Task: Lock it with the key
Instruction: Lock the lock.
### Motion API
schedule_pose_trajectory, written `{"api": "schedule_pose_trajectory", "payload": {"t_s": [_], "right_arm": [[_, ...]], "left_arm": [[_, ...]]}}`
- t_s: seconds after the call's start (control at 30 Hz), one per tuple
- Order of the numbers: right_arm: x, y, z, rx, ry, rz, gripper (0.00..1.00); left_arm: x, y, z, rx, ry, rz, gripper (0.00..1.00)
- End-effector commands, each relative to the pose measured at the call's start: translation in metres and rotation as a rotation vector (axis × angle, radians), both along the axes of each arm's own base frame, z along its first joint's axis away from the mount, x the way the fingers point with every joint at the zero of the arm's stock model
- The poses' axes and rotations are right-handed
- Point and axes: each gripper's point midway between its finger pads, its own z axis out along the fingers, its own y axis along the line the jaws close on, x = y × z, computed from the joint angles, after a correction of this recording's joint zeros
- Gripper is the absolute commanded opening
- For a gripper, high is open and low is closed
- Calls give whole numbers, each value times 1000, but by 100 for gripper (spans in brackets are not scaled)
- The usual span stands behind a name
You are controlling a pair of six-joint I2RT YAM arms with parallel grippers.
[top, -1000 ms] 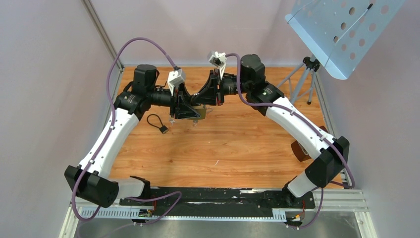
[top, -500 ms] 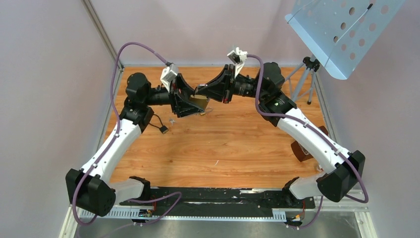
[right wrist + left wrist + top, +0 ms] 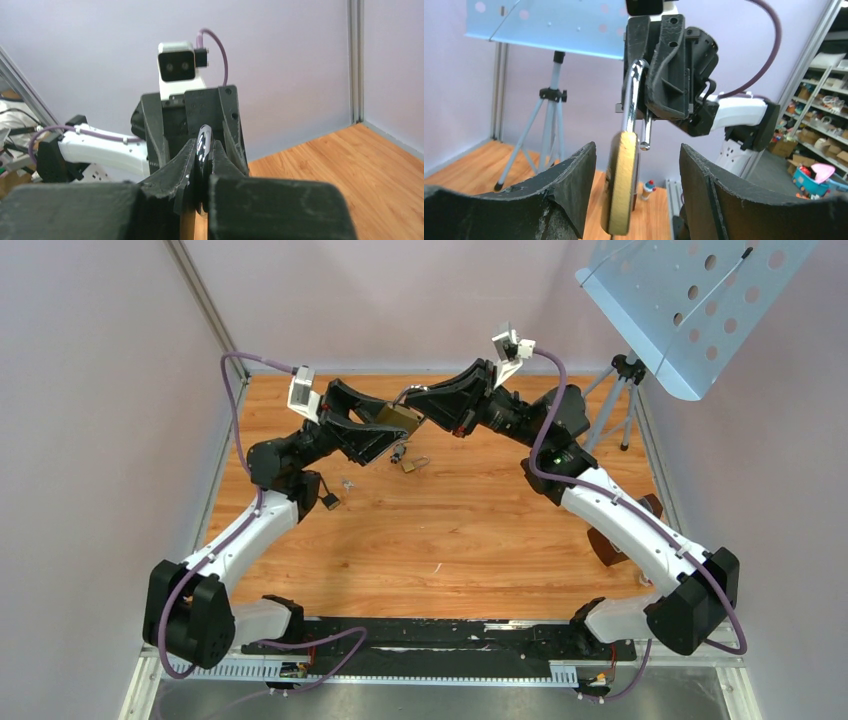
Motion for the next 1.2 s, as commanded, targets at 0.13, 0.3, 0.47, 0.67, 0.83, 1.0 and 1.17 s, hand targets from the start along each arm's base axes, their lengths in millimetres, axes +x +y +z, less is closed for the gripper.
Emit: {"api": "schedule_pose_trajectory", "payload": {"t_s": [0.13,0.3,0.47,0.67,0.83,1.0,1.17], "right_arm": [[-17,-33,88,304,-88,-50,0],[-16,-32,87,311,-77,-46,0],[-15,-31,84,307,-71,-46,0],[-14,-31,82,304,-63,-43,0],[-14,-31,82,307,-62,-49,0],[-15,-23,70,230,-81,-31,0],[5,-22,23,6,-27,-102,37]], "left_arm": [[-7,4,29,-172,-60,85,66],[-4,6,34,-203,-64,97,43],[-4,6,31,-221,-45,77,33],[-3,6,35,-230,-49,81,46],[-4,5,37,-232,-54,66,36],[-6,3,37,-222,-61,47,1],[-2,3,30,-171,-61,72,0]]}}
